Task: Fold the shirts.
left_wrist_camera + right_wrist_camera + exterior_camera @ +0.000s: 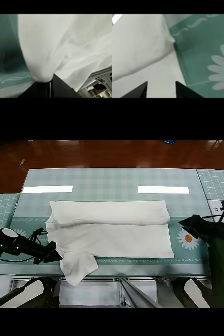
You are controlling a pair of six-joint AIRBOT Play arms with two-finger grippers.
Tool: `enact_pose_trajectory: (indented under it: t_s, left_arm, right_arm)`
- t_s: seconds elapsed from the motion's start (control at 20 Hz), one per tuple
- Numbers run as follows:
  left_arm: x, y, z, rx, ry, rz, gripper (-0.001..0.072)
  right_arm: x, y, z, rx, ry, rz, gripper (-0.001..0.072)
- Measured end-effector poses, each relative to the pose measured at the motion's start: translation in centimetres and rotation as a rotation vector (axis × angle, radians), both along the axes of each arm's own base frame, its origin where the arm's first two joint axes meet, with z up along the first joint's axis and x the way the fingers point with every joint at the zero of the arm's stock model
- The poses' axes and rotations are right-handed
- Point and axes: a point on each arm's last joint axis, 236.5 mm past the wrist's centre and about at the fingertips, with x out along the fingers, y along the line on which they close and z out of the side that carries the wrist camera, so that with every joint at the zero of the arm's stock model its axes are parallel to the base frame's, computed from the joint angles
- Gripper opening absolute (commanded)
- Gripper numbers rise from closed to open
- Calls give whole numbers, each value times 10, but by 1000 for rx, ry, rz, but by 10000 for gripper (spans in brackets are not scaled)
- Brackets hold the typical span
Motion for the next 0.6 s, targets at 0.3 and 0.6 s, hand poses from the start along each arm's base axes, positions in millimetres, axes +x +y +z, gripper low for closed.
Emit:
enact_pose_trajectory:
  t_s: [0.3,0.6]
  left_arm:
    - [-1,-2,-1,3,2,-20,30]
    - [-2,-2,-1,3,0,-28,30]
  right_arm:
    - [-97,-2,-50,15,377,31,412]
    - [-125,29,-68,152,487,79,412]
